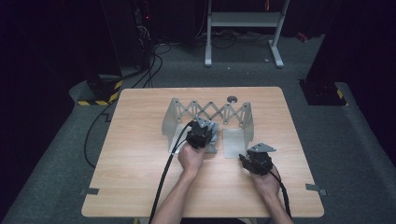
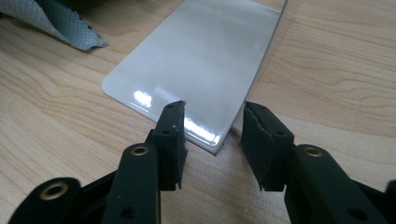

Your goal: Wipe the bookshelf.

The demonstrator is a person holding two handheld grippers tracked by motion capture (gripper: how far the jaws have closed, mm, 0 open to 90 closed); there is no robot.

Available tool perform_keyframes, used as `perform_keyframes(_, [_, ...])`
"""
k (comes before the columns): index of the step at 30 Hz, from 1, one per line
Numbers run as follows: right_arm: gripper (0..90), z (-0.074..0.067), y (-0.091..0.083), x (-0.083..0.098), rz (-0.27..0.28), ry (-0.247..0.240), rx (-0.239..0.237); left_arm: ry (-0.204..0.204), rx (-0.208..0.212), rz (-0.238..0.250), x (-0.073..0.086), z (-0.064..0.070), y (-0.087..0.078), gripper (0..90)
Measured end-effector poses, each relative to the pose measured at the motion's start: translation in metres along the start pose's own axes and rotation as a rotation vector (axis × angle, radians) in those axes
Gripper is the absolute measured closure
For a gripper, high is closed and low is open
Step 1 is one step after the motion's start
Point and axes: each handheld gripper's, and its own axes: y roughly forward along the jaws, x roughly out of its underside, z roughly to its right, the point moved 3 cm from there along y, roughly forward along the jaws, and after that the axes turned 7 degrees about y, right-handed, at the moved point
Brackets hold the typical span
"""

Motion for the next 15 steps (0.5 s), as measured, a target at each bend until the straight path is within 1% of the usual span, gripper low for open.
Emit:
perform_keyframes(3, [60.9,0.0,0.0,0.0,0.001,0.0,0.002,-0.005,0.001,0.034,-0.008,0.002,-0.009,78.7])
perform_keyframes(6, [58.6,0.0,0.0,0.0,0.002,0.001,0.009,0.009,0.0,0.068,-0.018,0.006,-0.017,78.7])
perform_keyframes(8, [57.3,0.0,0.0,0.0,0.003,0.004,0.015,0.022,-0.002,0.08,-0.026,0.008,-0.021,78.6])
perform_keyframes(13, [56.0,0.002,-0.001,0.0,0.012,0.013,0.019,0.014,-0.009,0.095,-0.044,0.007,-0.02,78.6])
perform_keyframes(15, [55.4,0.002,-0.001,0.0,0.01,0.01,0.018,0.013,-0.03,0.102,-0.05,0.005,-0.017,78.6])
